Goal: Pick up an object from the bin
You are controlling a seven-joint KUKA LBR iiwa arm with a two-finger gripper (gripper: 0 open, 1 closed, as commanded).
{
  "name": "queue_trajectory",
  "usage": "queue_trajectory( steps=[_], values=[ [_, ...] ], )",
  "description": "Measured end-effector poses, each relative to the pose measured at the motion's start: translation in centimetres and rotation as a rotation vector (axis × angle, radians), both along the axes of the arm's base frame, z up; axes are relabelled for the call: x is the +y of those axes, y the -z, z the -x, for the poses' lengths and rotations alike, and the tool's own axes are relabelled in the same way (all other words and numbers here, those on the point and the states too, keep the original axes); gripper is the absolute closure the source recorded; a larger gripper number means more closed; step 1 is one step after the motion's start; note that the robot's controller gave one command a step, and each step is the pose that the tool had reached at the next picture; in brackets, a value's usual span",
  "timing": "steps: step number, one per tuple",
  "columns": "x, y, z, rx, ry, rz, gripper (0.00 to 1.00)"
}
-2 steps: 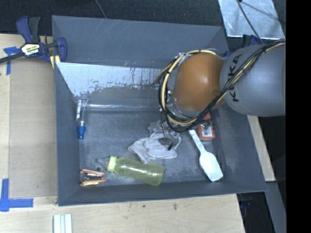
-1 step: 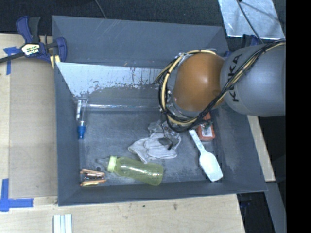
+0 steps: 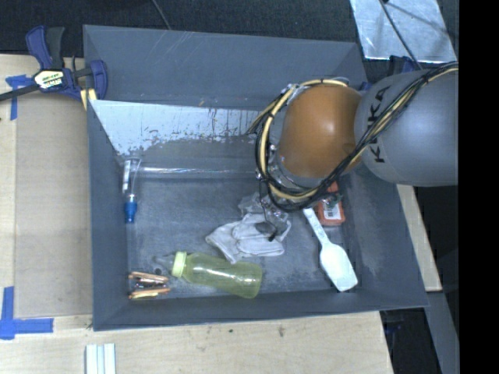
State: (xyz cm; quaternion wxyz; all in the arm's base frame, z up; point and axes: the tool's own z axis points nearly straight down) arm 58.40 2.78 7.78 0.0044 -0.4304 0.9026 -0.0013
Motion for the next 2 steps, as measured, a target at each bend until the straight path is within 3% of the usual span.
queue_trajectory(
  steps=[2],
  values=[
    [0.02, -1.85, -0.09, 0.001, 0.001, 0.000, 1.00]
  ],
)
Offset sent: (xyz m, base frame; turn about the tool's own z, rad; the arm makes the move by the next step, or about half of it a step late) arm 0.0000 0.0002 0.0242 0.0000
